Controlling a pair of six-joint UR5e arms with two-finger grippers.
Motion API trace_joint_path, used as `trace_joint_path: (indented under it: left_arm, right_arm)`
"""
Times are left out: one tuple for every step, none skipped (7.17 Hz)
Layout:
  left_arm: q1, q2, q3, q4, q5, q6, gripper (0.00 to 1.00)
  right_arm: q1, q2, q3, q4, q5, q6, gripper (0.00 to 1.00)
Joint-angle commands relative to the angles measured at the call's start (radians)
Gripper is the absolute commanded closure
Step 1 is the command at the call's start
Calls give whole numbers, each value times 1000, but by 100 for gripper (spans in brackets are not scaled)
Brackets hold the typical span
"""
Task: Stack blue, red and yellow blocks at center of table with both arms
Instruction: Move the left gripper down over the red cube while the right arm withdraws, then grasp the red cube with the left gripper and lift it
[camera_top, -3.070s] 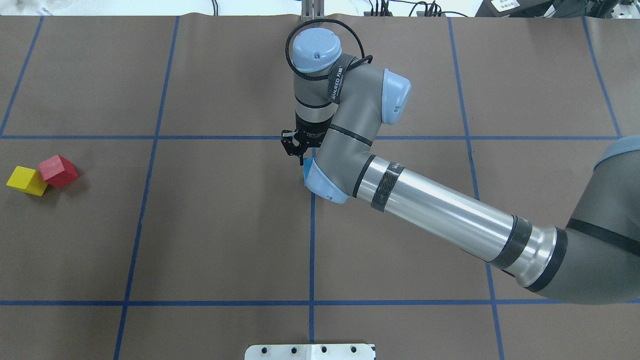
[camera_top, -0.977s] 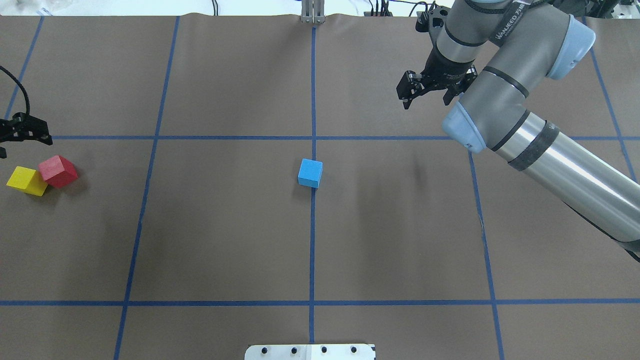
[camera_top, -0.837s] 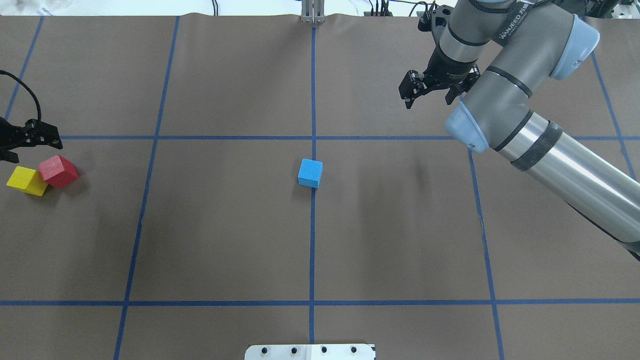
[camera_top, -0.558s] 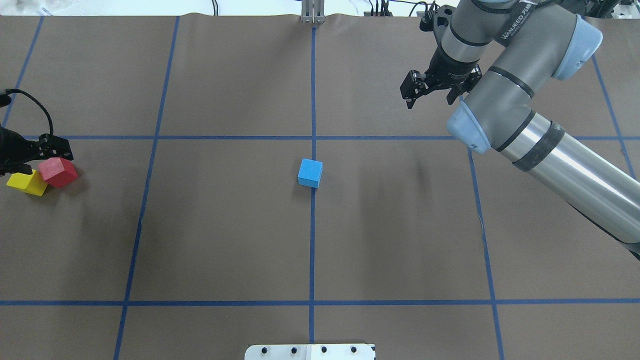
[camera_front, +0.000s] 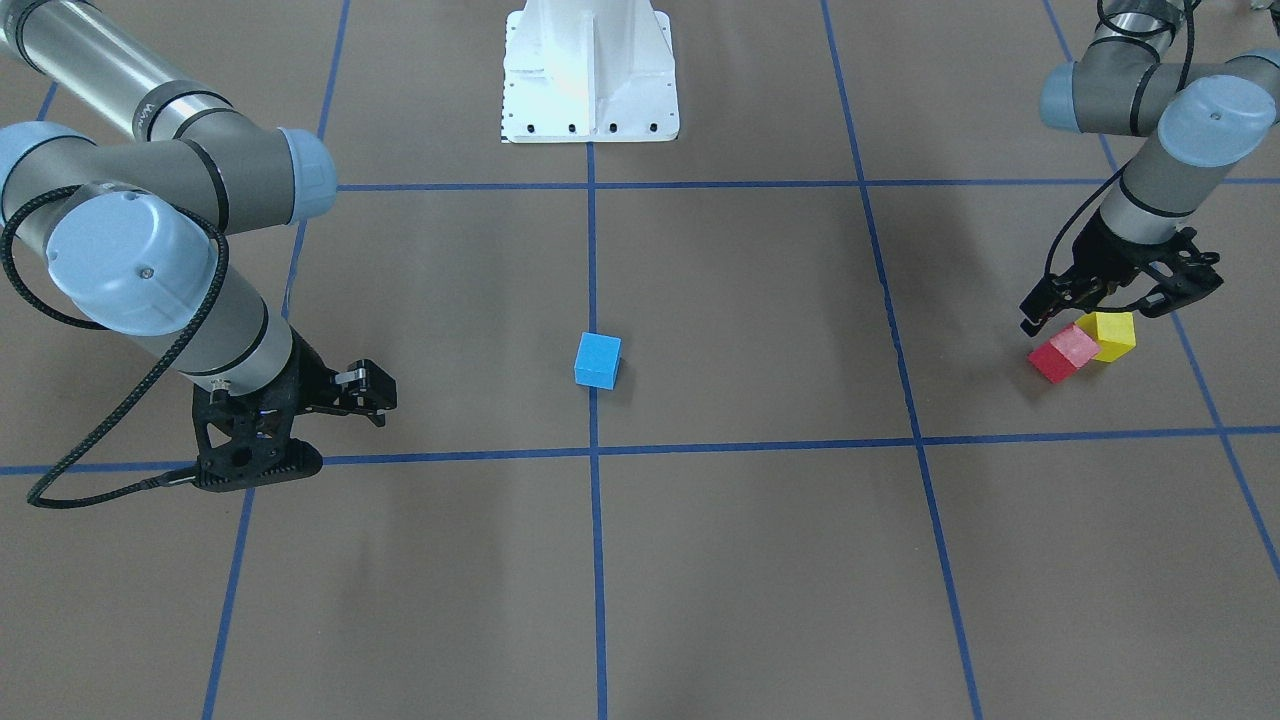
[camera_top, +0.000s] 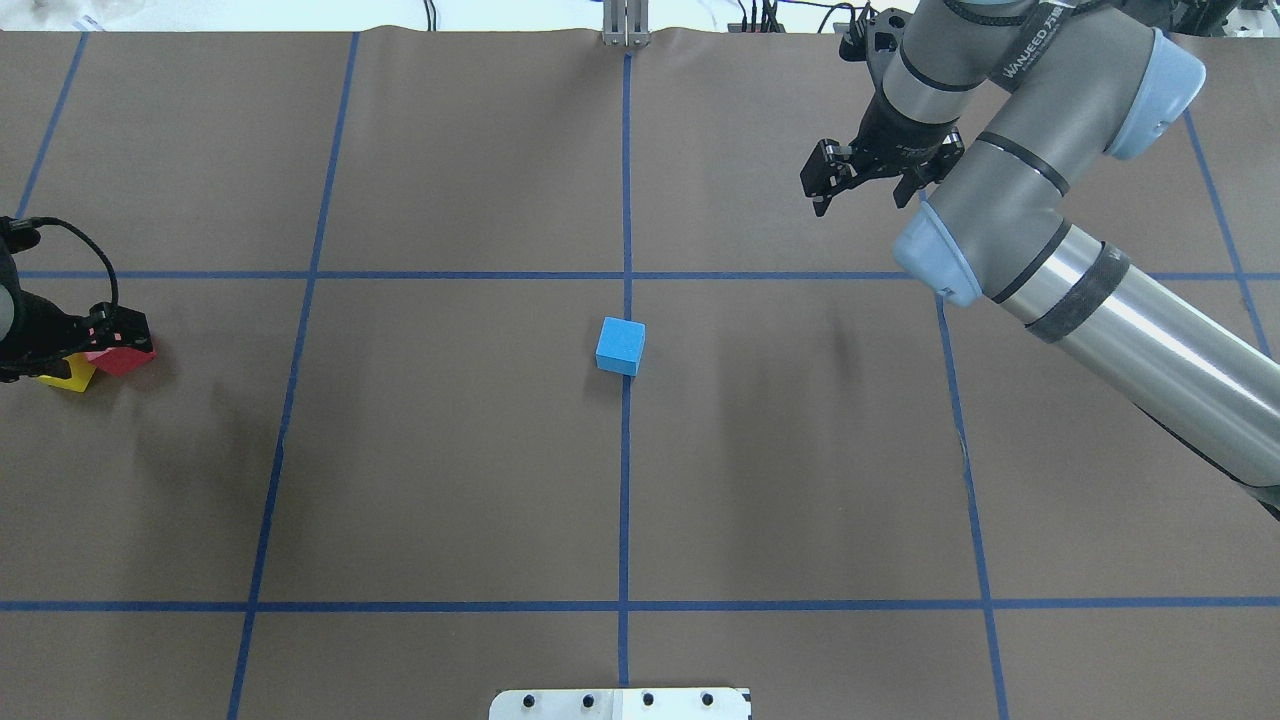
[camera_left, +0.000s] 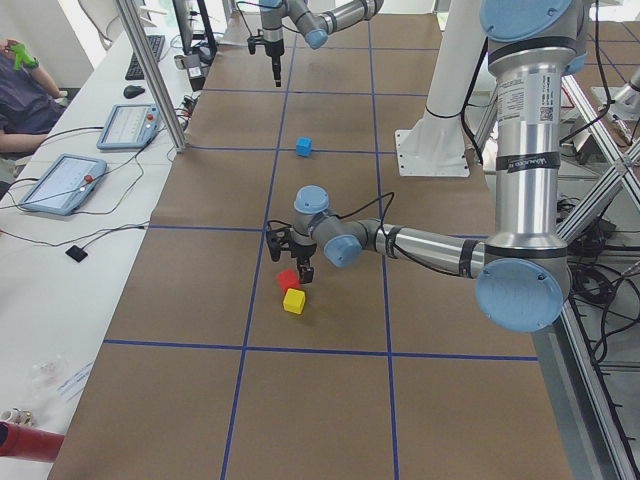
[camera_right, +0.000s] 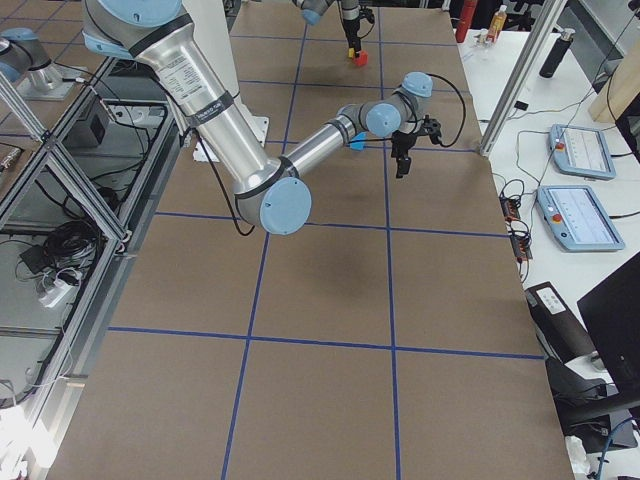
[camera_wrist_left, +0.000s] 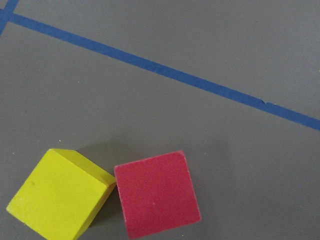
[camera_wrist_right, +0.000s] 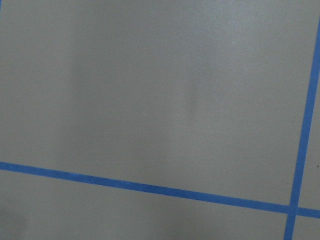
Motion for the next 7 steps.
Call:
trace_joint_path:
  left_arm:
    - [3, -25, 28, 0, 0, 4, 1]
    - [3, -38, 45, 0, 0, 5, 1]
    - [3, -42, 46, 0, 0, 5, 1]
    - [3, -47, 58, 2, 0, 7, 1]
    - [3, -50, 65, 2, 0, 10, 1]
    - [3, -56, 80, 0, 0, 10, 1]
    - [3, -68, 92, 0, 0, 10, 4]
  right_arm:
    - [0, 2, 0, -1, -1, 0, 0]
    - [0, 5, 9, -1, -1, 2, 1]
    - [-1, 2, 14, -1, 0, 3, 0]
    - [-2, 1, 14, -1, -3, 3, 0]
    - [-2, 4, 15, -1, -1, 5, 0]
    - [-2, 4, 17, -1, -3, 9, 1]
    - [-3, 2, 20, -1, -4, 11, 1]
